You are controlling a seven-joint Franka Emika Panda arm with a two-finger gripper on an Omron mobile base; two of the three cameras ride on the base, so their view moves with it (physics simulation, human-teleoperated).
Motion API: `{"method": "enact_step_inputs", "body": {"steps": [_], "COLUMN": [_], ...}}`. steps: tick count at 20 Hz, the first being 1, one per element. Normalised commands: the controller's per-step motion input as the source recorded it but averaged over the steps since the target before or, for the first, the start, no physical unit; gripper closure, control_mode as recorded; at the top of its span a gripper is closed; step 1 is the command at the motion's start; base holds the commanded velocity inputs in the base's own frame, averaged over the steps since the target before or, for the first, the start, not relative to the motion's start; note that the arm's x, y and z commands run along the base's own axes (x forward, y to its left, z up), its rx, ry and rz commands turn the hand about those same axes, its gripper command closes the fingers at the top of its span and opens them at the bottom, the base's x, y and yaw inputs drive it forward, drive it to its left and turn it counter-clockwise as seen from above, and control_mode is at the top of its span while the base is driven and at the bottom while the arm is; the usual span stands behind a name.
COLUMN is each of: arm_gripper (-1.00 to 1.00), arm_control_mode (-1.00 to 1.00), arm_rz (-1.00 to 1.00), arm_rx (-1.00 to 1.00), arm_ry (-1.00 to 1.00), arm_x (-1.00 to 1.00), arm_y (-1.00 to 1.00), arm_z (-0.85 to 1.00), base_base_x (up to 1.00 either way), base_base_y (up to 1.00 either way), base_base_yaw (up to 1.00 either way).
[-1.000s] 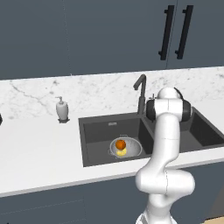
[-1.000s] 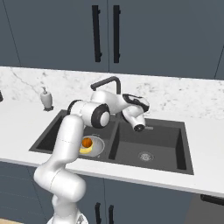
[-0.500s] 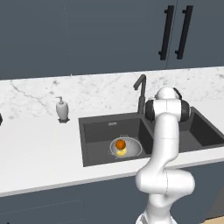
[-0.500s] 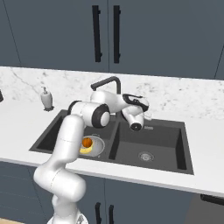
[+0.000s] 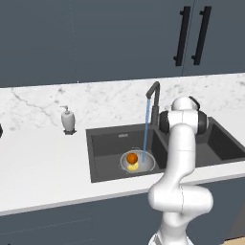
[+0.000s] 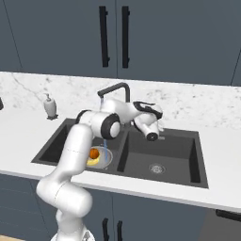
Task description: Put the colander in the sink, put the banana, orange in the colander, and turn on the sink faucet and pour water over the colander.
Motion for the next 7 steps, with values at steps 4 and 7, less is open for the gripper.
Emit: {"method": "enact_step_inputs", "body": {"steps": [4, 7], "arm_gripper": [1.0, 1.0], "arm_control_mode": [-1.0, -1.0], "arm_rz": [0.0, 0.0], "arm_rx": [0.4, 0.37], "arm_ry": [-0.35, -0.46], "arm_x": [-0.54, -0.7], "arm_y": [-0.98, -0.95], "arm_z": [0.93, 1.0], "base_base_x": [0.0, 0.0], "base_base_y": [0.0, 0.0], "base_base_yaw": [0.0, 0.0]}}
